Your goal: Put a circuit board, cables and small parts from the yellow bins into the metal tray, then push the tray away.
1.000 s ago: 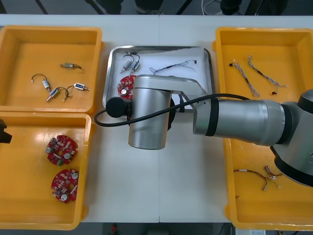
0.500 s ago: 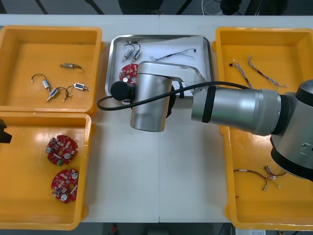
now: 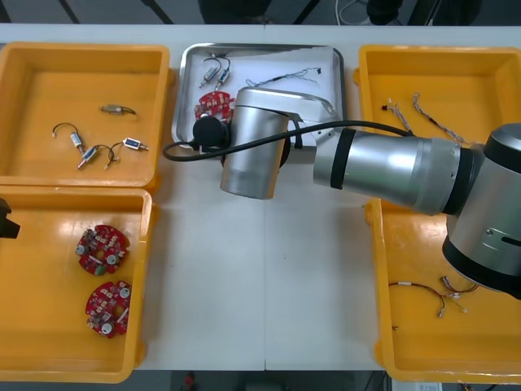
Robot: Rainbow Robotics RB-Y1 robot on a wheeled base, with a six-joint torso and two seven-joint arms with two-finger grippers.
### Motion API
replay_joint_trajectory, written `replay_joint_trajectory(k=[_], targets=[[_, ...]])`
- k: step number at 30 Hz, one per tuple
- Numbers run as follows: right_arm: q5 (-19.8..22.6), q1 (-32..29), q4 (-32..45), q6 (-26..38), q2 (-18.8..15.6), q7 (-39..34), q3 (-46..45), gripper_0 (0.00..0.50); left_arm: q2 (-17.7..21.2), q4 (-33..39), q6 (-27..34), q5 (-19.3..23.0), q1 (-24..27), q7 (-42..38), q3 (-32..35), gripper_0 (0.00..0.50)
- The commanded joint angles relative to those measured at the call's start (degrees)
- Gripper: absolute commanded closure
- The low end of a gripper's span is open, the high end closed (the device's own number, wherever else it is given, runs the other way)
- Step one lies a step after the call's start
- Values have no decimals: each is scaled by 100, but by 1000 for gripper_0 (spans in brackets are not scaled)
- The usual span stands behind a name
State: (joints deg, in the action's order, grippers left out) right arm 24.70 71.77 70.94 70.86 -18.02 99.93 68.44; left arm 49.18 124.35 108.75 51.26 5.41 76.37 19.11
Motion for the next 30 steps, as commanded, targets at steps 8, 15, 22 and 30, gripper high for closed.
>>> replay_joint_trajectory(k=[8,15,22,30], targets=[[44,364,-274,-257,132,352,-50,257,-66,133,24,-54,-137,369,207,0],[70,364,-168,173,150,369,-384,0,-66,133,24,-54,-137,369,207,0],[88,109,403,982,159,369,-1096,0,-66,133,24,-54,-137,369,207,0],[-106,-418,1581,2125,115,308,-1851,0,-66,133,24,-54,-137,369,207,0]])
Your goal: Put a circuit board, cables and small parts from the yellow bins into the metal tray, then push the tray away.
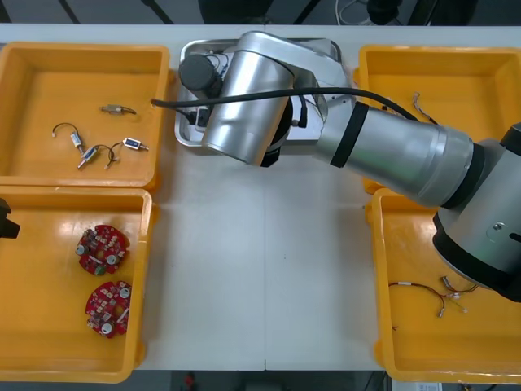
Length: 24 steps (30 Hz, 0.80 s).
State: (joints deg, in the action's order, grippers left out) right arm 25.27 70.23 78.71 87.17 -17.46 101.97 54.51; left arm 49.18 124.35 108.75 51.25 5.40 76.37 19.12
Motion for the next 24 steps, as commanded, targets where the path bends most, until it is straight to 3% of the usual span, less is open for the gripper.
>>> replay_joint_trajectory(k=[1,4,12,18,24], targets=[[-277,-414,1094,714,32,86,-556,0,-66,133,24,-54,-136,369,206,0],[-531,-915,1964,1197,-56,51,-881,0,-66,133,24,-54,-136,369,206,0],[-540,-1644,3370,2283,-284,33,-1549,0,-66,133,24,-54,-136,369,206,0],[-531,-2119,4126,2283,-381,16,-2085,0,-66,133,24,-54,-136,369,206,0],[-523,-2760,4917,2283,-794,-72,-2577,0,-66,133,24,-54,-136,369,206,0]])
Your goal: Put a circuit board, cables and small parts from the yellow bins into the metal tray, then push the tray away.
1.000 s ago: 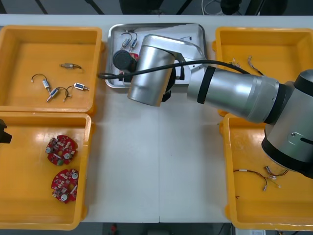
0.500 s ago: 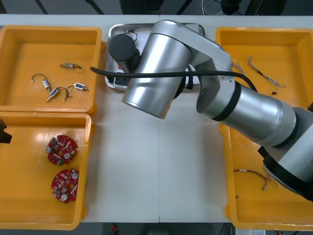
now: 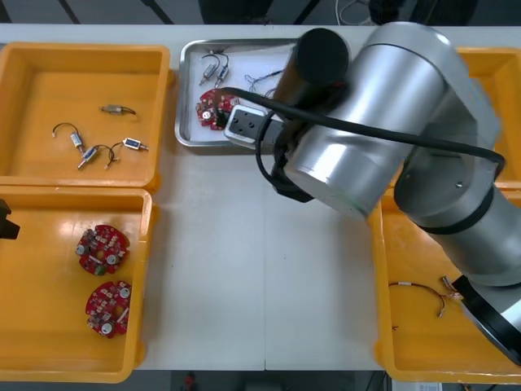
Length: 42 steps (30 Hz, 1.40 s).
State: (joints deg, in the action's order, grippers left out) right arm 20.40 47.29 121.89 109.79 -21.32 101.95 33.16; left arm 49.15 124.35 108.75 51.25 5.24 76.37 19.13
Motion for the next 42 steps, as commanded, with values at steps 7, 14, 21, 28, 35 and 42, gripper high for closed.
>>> replay_joint_trajectory(k=[7,14,21,28,35,42], targets=[[649,-1293,1197,21,-891,-685,-1427,0,-64,133,24,-54,-119,369,205,0],[1361,-1996,1663,21,-1383,-1635,-2358,0,-64,133,24,-54,-119,369,205,0],[1651,-2787,2049,21,-1691,-2496,-3299,0,-64,133,24,-54,-119,369,205,0],[2108,-3683,2339,21,-1858,-3032,-4327,0,-64,133,24,-54,-119,369,205,0],[2653,-4395,2330,21,-1972,-3094,-5338,0,-64,133,24,-54,-119,369,205,0],[2337,-4826,2322,21,-1964,-3217,-5531,0,-64,133,24,-54,-119,369,205,0]])
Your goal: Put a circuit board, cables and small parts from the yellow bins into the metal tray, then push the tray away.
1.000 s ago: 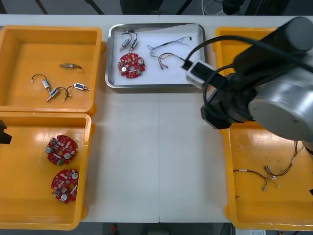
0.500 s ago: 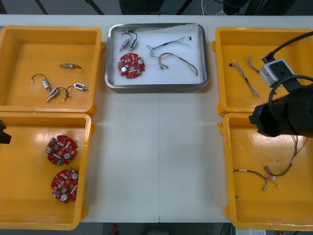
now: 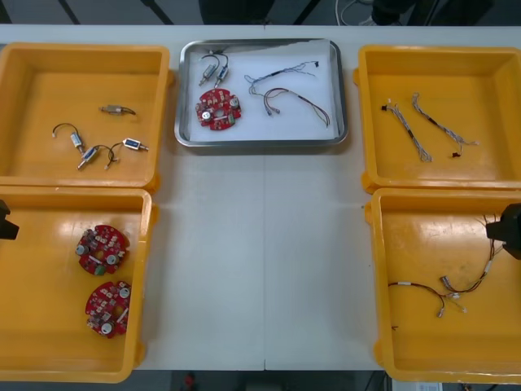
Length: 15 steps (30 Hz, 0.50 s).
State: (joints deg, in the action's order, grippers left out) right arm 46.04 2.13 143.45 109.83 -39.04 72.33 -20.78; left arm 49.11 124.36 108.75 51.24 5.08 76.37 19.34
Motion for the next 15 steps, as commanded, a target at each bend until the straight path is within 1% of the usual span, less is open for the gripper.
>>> replay_joint_trajectory(k=[1,5,9,12,15], targets=[[-262,-327,166,17,-183,-281,-137,0,-59,133,23,-53,-104,369,184,0],[-227,-327,25,17,-165,-351,-137,0,-59,133,23,-53,-104,369,184,0],[-95,-187,-309,17,-165,-369,-40,0,-59,133,23,-53,-104,369,184,0],[-148,-46,-458,17,-165,-404,39,0,-59,133,23,-53,-104,369,184,0],[-113,33,-537,17,-165,-404,39,0,-59,133,23,-53,-104,369,184,0]])
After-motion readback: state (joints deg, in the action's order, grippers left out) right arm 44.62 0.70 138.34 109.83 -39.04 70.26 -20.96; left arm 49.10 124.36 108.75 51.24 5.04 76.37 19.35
